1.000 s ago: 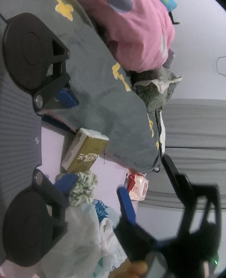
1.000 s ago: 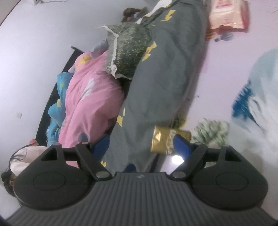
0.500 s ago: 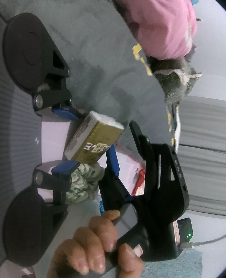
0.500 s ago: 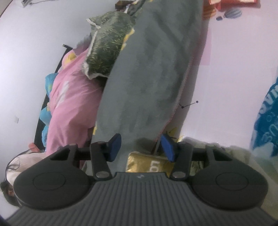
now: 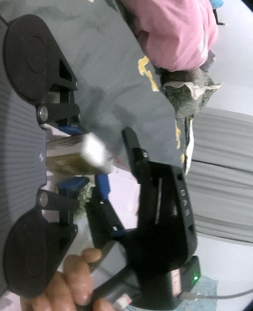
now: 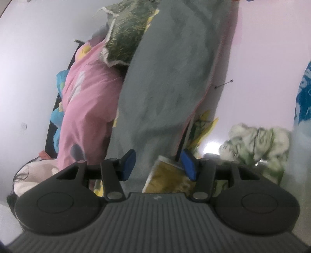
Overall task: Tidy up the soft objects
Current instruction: 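Lift the gold tea box off the bed with the right tool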
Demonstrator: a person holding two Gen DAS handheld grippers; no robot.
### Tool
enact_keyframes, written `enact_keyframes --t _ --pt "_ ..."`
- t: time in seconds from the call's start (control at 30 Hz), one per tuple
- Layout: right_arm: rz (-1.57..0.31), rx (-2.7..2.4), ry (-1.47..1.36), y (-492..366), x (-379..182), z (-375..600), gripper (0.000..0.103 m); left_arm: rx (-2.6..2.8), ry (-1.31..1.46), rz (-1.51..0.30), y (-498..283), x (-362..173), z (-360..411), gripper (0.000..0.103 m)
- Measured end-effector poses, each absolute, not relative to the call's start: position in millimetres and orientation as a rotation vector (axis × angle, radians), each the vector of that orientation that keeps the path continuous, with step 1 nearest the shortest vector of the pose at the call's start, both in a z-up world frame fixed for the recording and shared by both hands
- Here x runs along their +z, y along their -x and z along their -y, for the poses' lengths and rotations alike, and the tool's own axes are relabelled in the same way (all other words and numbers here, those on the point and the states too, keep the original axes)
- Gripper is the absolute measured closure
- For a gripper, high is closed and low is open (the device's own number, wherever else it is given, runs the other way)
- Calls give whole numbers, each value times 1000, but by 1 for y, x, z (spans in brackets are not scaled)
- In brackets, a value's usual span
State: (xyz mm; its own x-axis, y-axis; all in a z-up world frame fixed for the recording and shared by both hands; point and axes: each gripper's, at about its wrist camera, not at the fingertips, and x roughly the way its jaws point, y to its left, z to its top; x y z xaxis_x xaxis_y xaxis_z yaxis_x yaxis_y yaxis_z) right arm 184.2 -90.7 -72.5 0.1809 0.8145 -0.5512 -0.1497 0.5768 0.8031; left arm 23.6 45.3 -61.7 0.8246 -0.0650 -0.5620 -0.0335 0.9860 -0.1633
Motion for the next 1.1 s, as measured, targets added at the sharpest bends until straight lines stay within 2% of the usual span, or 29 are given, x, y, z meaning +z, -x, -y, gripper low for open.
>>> enact_keyframes --t 0.07,0.17,0.6,0.87,1.1 --pt "-1206 779 -692 -175 -67 91 50 -37 184 -601 -18 -56 -49 69" --pt "-1206 787 -698 -159 -57 92 51 -63 199 -601 -10 -52 -50 72" --pt "-1158 626 -643 -103 -43 137 51 -140 118 -578 16 -59 -32 73" --pt "-1138 508 -675 -75 -50 176 50 -239 44 -572 40 -67 -15 56" --pt "-1133 475 -691 -60 -58 190 50 -265 23 -621 48 -79 -6 50"
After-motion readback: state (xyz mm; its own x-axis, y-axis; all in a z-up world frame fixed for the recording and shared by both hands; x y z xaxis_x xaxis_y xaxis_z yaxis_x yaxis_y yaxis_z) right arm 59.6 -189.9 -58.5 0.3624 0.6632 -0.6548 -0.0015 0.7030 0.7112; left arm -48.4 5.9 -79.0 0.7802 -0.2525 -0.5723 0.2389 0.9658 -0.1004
